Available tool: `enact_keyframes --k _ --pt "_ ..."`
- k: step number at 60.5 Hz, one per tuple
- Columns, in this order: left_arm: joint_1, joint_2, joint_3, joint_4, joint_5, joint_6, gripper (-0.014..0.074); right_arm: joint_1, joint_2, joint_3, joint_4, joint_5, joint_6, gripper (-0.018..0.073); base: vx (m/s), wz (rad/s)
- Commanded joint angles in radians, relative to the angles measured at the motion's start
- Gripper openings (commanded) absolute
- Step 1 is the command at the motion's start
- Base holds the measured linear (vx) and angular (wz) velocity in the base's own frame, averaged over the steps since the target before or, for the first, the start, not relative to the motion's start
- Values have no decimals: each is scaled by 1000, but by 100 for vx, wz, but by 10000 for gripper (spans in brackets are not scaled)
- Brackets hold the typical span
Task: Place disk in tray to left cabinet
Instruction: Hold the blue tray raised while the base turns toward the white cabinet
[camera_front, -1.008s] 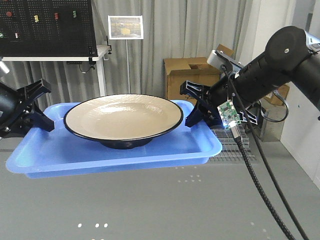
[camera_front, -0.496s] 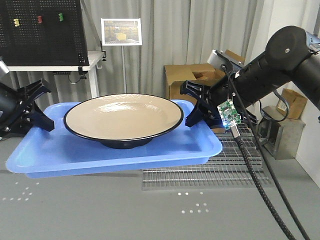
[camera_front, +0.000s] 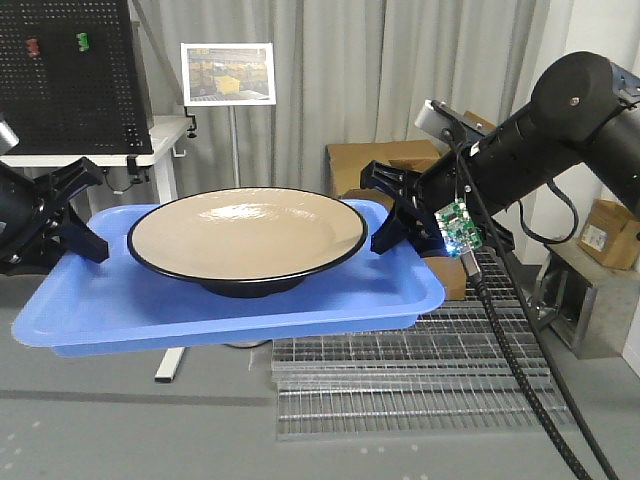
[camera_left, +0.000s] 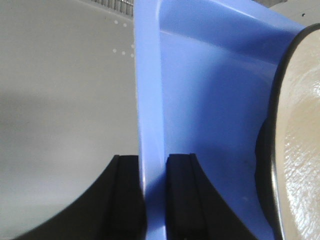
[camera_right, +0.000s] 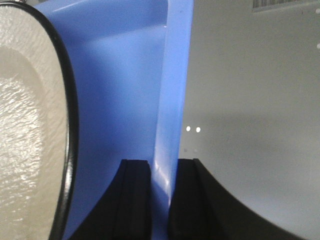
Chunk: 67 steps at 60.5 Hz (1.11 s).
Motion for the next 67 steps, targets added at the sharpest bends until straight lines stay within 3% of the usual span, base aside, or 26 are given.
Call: enact_keyframes --k 1,67 --pt "-28 -59 -35 -176 -56 -12 -2 27 -68 -35 150 -13 -10 -1 48 -1" --pt "-28 -59 -35 -178 -56 -12 -2 27 -68 -35 149 -13 -10 -1 40 -4"
